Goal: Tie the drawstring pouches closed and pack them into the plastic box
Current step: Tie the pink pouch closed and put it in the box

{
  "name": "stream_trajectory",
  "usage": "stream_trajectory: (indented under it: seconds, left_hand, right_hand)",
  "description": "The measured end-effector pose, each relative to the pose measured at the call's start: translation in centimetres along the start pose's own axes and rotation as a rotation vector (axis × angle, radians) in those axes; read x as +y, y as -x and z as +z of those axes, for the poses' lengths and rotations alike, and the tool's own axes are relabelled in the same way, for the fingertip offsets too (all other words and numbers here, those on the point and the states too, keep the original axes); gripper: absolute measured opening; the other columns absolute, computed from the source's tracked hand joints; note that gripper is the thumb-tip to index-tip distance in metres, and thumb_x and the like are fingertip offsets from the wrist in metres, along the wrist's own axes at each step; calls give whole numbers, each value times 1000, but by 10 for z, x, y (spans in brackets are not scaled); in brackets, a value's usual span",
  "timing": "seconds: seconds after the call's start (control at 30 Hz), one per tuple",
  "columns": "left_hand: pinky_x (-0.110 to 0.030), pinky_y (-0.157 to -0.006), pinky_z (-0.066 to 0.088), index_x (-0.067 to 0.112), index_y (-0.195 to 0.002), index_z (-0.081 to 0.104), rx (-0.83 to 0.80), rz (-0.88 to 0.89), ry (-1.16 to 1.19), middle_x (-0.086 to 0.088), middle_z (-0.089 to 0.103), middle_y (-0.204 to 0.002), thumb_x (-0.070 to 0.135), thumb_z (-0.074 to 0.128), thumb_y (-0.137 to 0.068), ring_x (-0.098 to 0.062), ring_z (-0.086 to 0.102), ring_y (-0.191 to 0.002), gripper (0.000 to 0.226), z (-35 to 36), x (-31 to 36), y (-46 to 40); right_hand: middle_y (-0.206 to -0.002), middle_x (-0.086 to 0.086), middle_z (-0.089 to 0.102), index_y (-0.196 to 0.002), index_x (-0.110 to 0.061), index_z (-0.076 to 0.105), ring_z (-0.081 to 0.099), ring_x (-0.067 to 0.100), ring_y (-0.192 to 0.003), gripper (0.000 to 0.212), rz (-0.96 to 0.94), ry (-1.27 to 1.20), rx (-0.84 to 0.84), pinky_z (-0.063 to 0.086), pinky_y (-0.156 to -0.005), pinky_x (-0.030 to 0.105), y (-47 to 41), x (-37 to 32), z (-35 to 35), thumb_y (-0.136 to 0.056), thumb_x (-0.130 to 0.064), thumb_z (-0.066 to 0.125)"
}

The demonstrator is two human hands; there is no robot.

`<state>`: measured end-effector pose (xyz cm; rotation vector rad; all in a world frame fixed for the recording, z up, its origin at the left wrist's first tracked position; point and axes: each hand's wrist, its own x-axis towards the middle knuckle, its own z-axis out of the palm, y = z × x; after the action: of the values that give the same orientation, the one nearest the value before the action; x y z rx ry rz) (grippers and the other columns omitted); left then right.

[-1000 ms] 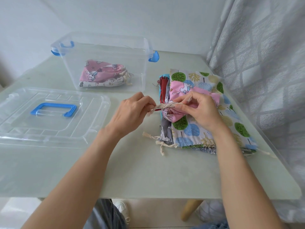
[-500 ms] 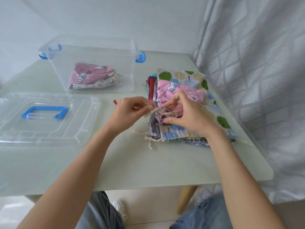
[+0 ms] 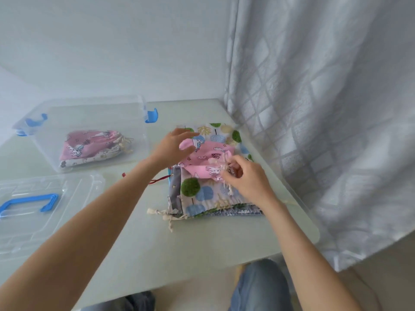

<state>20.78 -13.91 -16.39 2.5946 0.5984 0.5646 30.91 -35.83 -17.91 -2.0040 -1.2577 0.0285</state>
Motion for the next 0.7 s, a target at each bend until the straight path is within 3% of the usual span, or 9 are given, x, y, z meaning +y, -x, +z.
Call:
stream_trajectory:
  seconds: [0.1, 0.17, 0.23, 0.3, 0.4, 0.47, 0.57, 0.7]
  left_hand:
    - [-42, -112, 26, 26, -142, 37, -141, 43, -200, -5, 36, -148, 33, 58, -90, -26, 31, -135, 56, 20, 3, -31]
    - [-47, -114, 21, 25, -143, 34, -235, 44, -345, -4, 35, -149, 40, 53, -91, -26, 29, -137, 58, 29, 3, -42]
    - [-47, -112, 24, 26, -140, 38, -278, 30, -399, -5, 42, -143, 43, 52, -89, -27, 34, -134, 56, 33, 1, -49]
    - [-40, -107, 27, 26, -134, 46, -245, 47, -439, -4, 53, -131, 45, 54, -88, -24, 44, -125, 51, 30, 2, -48]
    - [-32, -88, 33, 21, -109, 60, -196, 140, -469, 0, 64, -105, 37, 53, -90, -23, 59, -100, 26, 23, 9, -48]
    - [-30, -70, 38, 16, -100, 64, -113, 172, -355, -2, 60, -97, 32, 52, -92, -24, 59, -90, 22, 20, 13, -40]
    - [-31, -64, 40, 12, -97, 64, 49, 118, -76, -1, 57, -92, 25, 55, -92, -22, 54, -80, 17, -2, 11, -19]
    - [-24, -55, 34, 22, -84, 56, 190, -12, 223, 10, 54, -65, 18, 52, -93, -10, 48, -60, 11, -57, 3, 20]
  right_hand:
    - [-101, -4, 62, -106, -16, 62, 55, 10, -92, 29, 94, 77, -18, 46, -76, 28, -7, 20, 3, -84, -36, 65]
    - [-121, -1, 50, -108, -17, 62, 45, 12, -111, 32, 90, 74, -71, 38, -88, 24, -11, 25, 5, -83, -36, 67]
    - [-131, -1, 42, -105, -17, 61, 43, 13, -117, 32, 68, 57, -121, 33, -93, 22, -15, 28, 7, -80, -36, 70]
    - [-128, -3, 47, -100, -18, 59, 48, 13, -111, 31, 53, 80, -166, 37, -89, 22, -16, 27, 8, -79, -38, 71]
    - [-97, -5, 60, -92, -21, 54, 56, 13, -86, 23, 61, 121, -120, 46, -71, 26, -26, 21, 0, -81, -34, 70]
    - [-88, -7, 61, -90, -21, 53, 58, 10, -77, 18, 31, 160, -95, 47, -66, 25, -33, 16, -8, -83, -29, 68]
    - [-82, -8, 60, -95, -22, 50, 59, 11, -70, 21, -39, 128, -50, 49, -62, 31, -44, -2, -20, -84, -21, 67]
    - [-95, -10, 59, -126, -29, 43, 62, 9, -77, 52, -165, -17, -37, 55, -72, 32, -74, -44, -27, -81, -16, 68]
